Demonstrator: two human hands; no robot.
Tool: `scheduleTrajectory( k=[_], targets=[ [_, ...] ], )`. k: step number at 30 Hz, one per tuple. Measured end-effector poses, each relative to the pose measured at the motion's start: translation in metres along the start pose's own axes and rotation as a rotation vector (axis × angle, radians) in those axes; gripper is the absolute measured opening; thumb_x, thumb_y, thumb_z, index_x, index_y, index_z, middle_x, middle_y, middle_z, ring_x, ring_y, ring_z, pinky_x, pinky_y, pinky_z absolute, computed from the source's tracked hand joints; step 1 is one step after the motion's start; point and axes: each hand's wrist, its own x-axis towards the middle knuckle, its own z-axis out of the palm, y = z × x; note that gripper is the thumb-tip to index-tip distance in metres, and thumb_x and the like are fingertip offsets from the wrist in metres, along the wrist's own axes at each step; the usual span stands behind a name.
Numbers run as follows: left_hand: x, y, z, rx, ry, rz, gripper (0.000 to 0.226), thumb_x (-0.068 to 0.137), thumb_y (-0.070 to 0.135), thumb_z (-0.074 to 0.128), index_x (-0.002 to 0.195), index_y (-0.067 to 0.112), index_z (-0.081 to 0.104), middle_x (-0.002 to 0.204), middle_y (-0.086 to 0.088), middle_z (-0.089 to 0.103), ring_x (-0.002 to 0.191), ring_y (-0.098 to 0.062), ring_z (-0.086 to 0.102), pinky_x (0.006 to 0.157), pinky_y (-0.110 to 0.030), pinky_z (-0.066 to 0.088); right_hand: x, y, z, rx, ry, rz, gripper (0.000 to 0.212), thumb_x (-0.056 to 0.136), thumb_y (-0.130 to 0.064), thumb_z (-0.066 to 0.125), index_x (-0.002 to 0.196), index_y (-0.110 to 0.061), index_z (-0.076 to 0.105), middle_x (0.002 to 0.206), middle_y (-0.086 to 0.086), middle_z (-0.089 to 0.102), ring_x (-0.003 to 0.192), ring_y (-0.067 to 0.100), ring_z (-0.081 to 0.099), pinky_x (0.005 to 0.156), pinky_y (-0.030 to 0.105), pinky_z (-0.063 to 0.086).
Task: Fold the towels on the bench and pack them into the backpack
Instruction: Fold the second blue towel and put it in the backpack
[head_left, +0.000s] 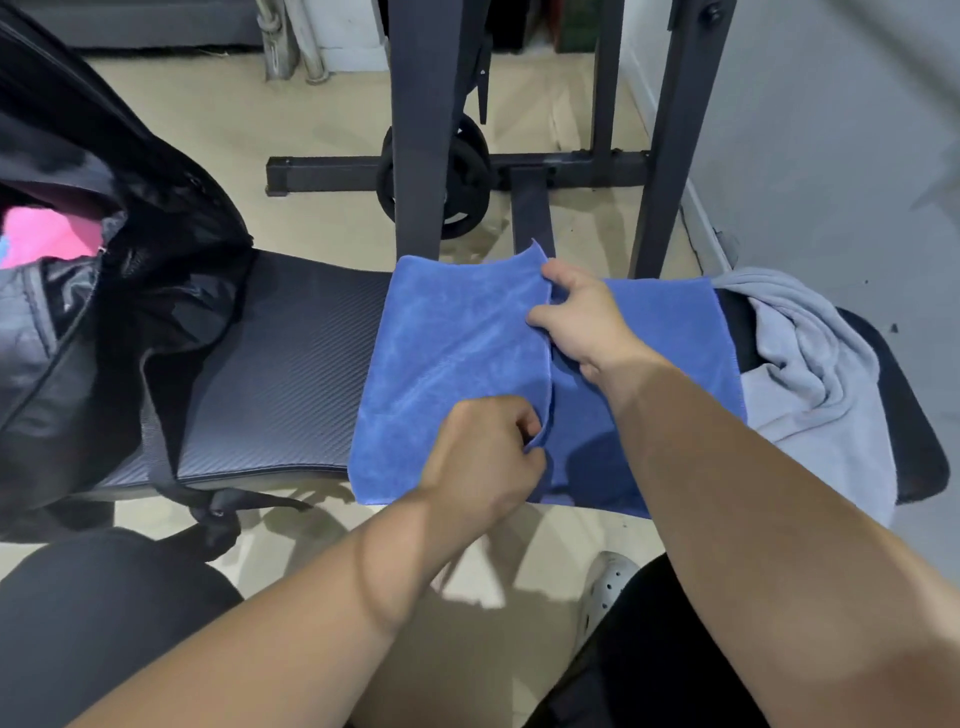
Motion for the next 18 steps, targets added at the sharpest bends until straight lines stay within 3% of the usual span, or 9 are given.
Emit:
scheduleTrajectory(
  k=[3,9,11,13,14,16,18],
  targets=[
    [0.000,0.015,-0.003,-0.044,0.036,0.039,0.006,0.075,0.010,0.064,0.073,0.015,0.062,0.060,0.000,0.058,0.060,-0.021,0.054,0.055,-0.036,0.047,0.003,0.002,-0.009,0.026,0.005,-0.054,0.068,0.085,0.001,0.059,0.147,-0.025,0.048,0.141,-0.007,0.054,0.107,0.015,0.068,0.086,0.030,0.061],
    [0.002,0.039,0.007,-0.078,-0.058,0.113,0.006,0.078,0.017,0.072,0.080,0.017,0.067,0.062,0.002,0.062,0.064,-0.017,0.058,0.066,-0.037,0.051,0.010,0.007,-0.034,-0.170,0.101,-0.188,0.067,0.085,-0.001,0.060,0.149,-0.016,0.047,0.157,-0.011,0.037,0.136,0.015,0.049,0.108,0.033,0.047],
    [0.003,0.042,0.014,-0.072,-0.124,0.084,0.016,0.081,0.034,0.076,0.084,0.021,0.069,0.065,0.005,0.065,0.068,-0.012,0.060,0.068,-0.031,0.051,0.010,0.017,-0.040,-0.377,0.115,-0.209,0.063,0.084,-0.006,0.061,0.146,-0.013,0.050,0.157,-0.008,0.038,0.135,0.014,0.047,0.102,0.027,0.044],
    [0.008,0.034,0.017,-0.049,-0.051,0.095,0.023,0.085,0.044,0.067,0.081,0.022,0.069,0.070,0.004,0.066,0.073,-0.014,0.061,0.071,-0.033,0.050,0.008,0.025,-0.042,-0.626,0.153,-0.211,0.052,0.084,-0.015,0.061,0.136,-0.011,0.056,0.153,-0.005,0.041,0.125,0.022,0.053,0.086,0.028,0.043],
    [0.013,0.026,0.017,-0.010,0.034,0.123,0.026,0.086,0.046,0.060,0.084,0.021,0.070,0.077,0.003,0.067,0.080,-0.017,0.061,0.074,-0.035,0.049,0.007,0.026,-0.042,-0.744,0.180,-0.214,0.048,0.085,-0.020,0.061,0.132,-0.011,0.057,0.153,-0.001,0.041,0.122,0.029,0.053,0.085,0.031,0.044],
    [0.027,0.005,0.012,0.139,0.158,0.125,0.038,0.088,0.048,0.051,0.107,0.020,0.069,0.106,-0.003,0.067,0.106,-0.027,0.059,0.091,-0.039,0.047,0.002,0.026,-0.036,-0.943,0.209,-0.208,0.056,0.090,-0.036,0.059,0.141,-0.014,0.051,0.160,0.005,0.030,0.133,0.037,0.042,0.101,0.041,0.040],
    [0.040,-0.016,0.004,0.307,0.142,0.024,0.059,0.094,0.054,0.047,0.141,0.018,0.050,0.149,-0.009,0.046,0.140,-0.033,0.037,0.115,-0.049,0.031,-0.005,0.029,-0.025,-1.066,0.179,-0.201,0.070,0.095,-0.055,0.050,0.154,-0.020,0.036,0.167,0.007,0.013,0.148,0.039,0.020,0.116,0.050,0.022]
  ],
)
